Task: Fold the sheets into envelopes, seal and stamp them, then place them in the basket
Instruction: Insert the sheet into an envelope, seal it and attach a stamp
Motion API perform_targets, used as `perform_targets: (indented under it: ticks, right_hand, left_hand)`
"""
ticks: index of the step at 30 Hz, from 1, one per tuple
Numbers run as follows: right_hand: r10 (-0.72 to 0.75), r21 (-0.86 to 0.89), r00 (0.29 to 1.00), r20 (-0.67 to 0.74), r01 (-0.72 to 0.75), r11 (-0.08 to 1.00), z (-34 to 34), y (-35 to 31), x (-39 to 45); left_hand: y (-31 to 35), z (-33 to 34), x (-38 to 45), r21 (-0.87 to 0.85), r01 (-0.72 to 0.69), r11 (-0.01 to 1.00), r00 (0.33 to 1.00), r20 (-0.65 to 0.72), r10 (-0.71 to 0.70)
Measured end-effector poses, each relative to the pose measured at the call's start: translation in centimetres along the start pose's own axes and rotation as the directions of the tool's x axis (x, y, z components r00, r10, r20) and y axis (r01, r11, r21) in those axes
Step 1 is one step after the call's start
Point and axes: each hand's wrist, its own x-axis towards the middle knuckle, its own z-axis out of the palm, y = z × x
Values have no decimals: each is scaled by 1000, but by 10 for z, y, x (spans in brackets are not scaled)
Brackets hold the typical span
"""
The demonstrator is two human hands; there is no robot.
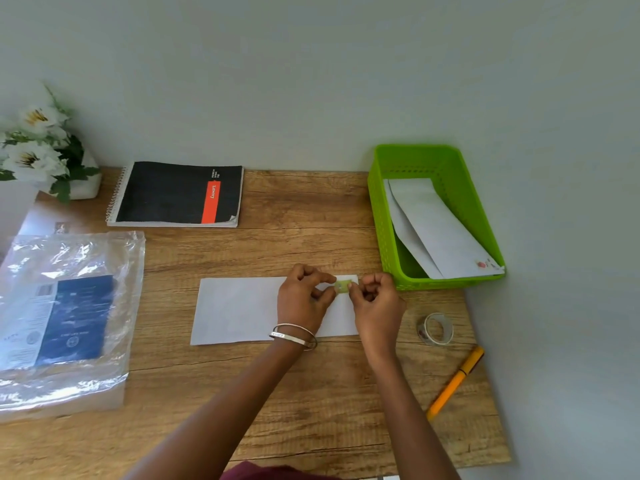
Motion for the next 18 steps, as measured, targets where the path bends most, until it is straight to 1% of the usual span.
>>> perform_targets:
  ticks: [4, 9, 18]
  right_hand:
    - [49, -17, 999, 5, -49, 999, 0, -5, -1]
    - [71, -47, 997, 40, -69, 996, -1, -8, -3]
    - [111, -132, 992, 62, -102, 986, 1, -12, 2]
  left_hand:
    - [-3, 0, -2, 38, -13, 999, 1000, -17, 14]
    - [-6, -1, -5, 102, -34, 994, 998, -55, 40]
    - [-2, 0, -6, 98, -4, 995, 998, -67, 11]
